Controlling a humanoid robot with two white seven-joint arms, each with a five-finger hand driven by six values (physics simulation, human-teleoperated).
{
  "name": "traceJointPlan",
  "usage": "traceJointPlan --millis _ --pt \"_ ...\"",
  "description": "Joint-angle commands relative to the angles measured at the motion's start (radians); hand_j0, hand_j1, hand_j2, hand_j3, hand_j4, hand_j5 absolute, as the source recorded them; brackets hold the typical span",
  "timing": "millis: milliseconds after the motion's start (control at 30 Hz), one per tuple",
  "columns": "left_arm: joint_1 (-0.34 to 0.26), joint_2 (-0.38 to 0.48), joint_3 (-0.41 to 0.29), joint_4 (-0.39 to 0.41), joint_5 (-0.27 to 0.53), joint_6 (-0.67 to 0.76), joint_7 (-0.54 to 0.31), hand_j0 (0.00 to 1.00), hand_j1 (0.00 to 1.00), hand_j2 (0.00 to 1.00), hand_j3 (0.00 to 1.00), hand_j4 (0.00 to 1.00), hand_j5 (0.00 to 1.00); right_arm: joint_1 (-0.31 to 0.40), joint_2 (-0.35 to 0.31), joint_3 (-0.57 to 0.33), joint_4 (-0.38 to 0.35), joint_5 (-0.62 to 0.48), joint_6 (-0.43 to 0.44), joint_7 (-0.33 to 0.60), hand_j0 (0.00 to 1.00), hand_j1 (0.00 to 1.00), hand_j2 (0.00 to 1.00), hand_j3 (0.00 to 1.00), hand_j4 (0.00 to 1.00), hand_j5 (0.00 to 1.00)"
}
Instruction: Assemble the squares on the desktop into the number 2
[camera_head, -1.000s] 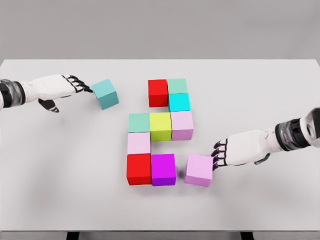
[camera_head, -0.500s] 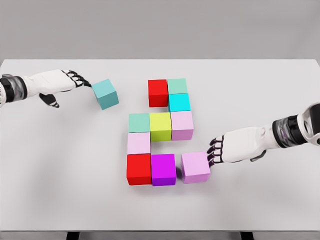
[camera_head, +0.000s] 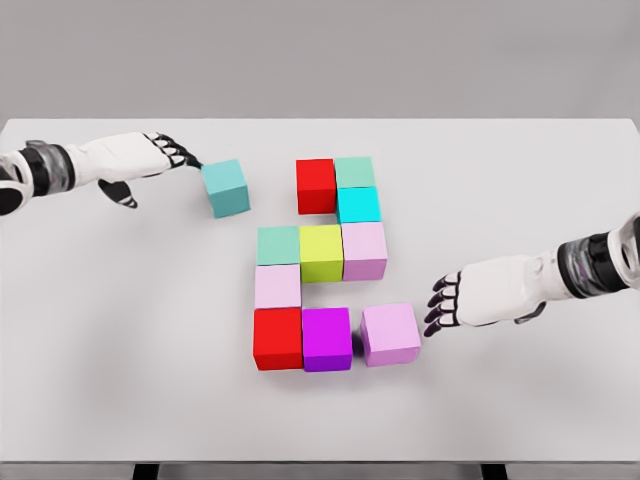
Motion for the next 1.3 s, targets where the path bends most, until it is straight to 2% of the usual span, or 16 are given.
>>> traceJointPlan --millis 0,167,300,433,567,633,767,1267 --pt "0.000 -0.006 0.002 0.001 0.005 0.001 0.001 1.00 1.00 1.00 1.00 1.00 1.00 0.000 0.004 0.000 -0.001 -0.009 0.002 -0.004 1.00 1.00 1.00 1.00 1.00 1.00" --pt "-0.011 -0.006 0.003 0.033 0.006 0.001 0.001 1.00 1.00 1.00 1.00 1.00 1.00 0.000 0.011 -0.001 -0.001 -0.075 0.002 -0.006 1.00 1.00 1.00 1.00 1.00 1.00" --pt "-0.017 0.023 -0.004 0.034 0.008 0.001 0.001 1.00 1.00 1.00 1.00 1.00 1.00 0.002 0.013 0.002 -0.001 -0.083 0.002 -0.007 1.00 1.00 1.00 1.00 1.00 1.00" --pt "-0.018 0.058 -0.058 0.022 0.014 0.001 0.001 1.00 1.00 1.00 1.00 1.00 1.00 0.005 0.028 0.003 -0.001 -0.085 0.002 -0.009 1.00 1.00 1.00 1.00 1.00 1.00" --pt "-0.018 0.086 -0.080 0.010 0.012 0.001 0.001 1.00 1.00 1.00 1.00 1.00 1.00 0.005 0.034 0.003 -0.001 -0.092 0.002 -0.009 1.00 1.00 1.00 1.00 1.00 1.00" --pt "-0.017 0.104 -0.089 -0.038 0.012 0.001 0.001 1.00 1.00 1.00 1.00 1.00 1.00 0.005 0.031 0.003 -0.001 -0.092 0.002 -0.007 1.00 1.00 1.00 1.00 1.00 1.00" --pt "-0.017 0.104 -0.103 -0.065 0.014 0.001 0.001 1.00 1.00 1.00 1.00 1.00 1.00 0.005 0.027 0.002 -0.001 -0.092 0.002 -0.006 1.00 1.00 1.00 1.00 1.00 1.00" --pt "-0.031 0.052 -0.100 -0.051 0.014 0.001 0.001 1.00 1.00 1.00 1.00 1.00 1.00 0.005 0.040 0.002 -0.001 -0.100 0.002 -0.007 1.00 1.00 1.00 1.00 1.00 1.00"
